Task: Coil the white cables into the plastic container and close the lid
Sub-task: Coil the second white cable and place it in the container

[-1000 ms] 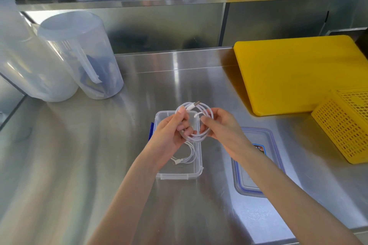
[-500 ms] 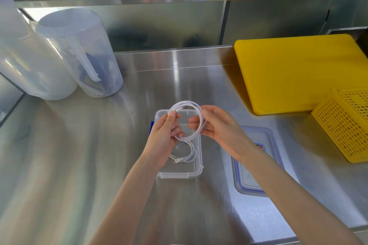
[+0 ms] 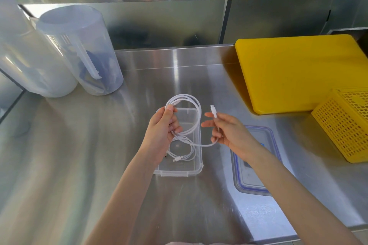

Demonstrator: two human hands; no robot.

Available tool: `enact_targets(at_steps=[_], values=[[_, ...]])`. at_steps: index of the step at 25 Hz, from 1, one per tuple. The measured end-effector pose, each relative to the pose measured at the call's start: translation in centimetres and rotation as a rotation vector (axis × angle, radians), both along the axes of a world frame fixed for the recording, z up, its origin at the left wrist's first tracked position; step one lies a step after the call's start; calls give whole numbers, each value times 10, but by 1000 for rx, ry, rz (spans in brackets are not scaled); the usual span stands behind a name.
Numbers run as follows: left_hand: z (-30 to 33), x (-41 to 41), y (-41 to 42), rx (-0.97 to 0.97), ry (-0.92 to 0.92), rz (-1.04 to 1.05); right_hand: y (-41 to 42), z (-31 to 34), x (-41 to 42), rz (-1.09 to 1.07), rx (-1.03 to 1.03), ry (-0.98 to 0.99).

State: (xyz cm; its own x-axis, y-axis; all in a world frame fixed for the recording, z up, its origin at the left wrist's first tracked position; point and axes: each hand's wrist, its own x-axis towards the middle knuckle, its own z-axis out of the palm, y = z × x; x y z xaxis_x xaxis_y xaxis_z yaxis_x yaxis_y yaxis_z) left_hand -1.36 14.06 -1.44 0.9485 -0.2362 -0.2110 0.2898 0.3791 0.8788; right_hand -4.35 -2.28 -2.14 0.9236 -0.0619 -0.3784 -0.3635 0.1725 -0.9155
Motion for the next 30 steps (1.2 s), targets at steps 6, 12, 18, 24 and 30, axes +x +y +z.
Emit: enact_targets(at_steps=[6, 12, 18, 24, 30], values=[[-1, -7, -9, 241, -47, -50, 14, -2, -1, 236, -196, -131], [-9, -9, -15, 418, -124, -57, 21, -6, -5, 78, -285, -170], [-18, -7, -9, 338, -61, -61, 23, -2, -2, -189, -437, -247], [-20, 0, 12, -17, 111, -30, -11, 26, 5, -424, -19, -152], [-17, -2, 8, 103, 13, -59, -10, 24, 4, -158, -135, -3]])
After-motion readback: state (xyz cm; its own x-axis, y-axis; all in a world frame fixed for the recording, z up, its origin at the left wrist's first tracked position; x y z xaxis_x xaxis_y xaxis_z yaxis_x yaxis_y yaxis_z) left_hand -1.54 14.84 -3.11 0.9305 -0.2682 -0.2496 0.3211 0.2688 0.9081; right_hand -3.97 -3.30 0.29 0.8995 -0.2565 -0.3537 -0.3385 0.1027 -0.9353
